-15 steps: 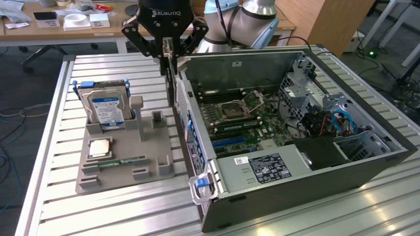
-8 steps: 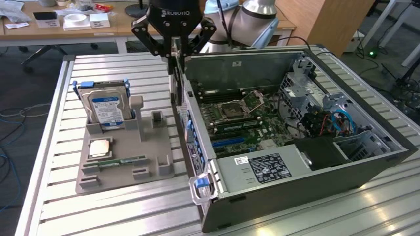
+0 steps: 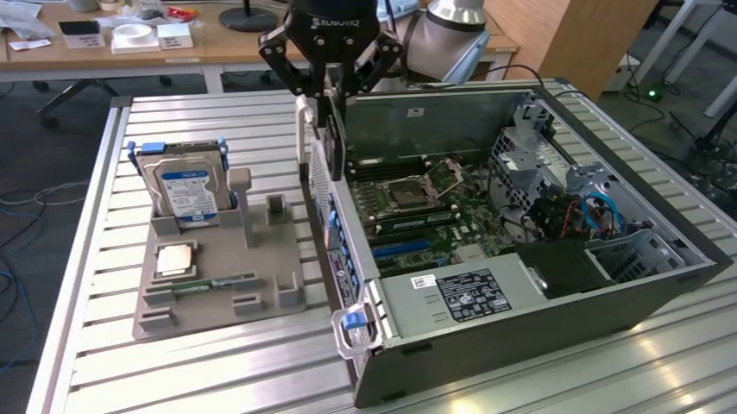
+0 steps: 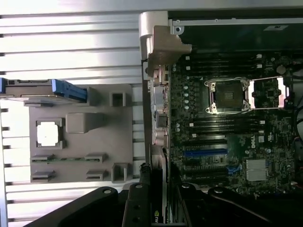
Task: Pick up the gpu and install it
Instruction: 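Pick up the gpu and move the gpu toward the slot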
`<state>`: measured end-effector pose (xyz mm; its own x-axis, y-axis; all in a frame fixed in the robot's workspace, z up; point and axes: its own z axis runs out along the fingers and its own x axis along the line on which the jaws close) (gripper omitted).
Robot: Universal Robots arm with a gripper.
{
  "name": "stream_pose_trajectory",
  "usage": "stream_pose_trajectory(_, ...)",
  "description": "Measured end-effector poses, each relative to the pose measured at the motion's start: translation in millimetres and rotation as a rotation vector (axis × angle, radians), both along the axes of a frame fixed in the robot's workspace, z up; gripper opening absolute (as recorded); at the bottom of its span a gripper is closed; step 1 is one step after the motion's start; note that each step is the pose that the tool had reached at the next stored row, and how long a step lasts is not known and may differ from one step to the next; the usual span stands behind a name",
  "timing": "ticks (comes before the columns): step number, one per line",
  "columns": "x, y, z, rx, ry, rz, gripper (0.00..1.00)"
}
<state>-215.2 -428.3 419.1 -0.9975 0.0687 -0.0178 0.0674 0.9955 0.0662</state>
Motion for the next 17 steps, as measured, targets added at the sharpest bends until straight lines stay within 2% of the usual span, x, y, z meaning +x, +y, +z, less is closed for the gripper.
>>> stream_pose_trajectory(17,66.7,1.7,0.1,0.0216,0.0001,0.0,0.26)
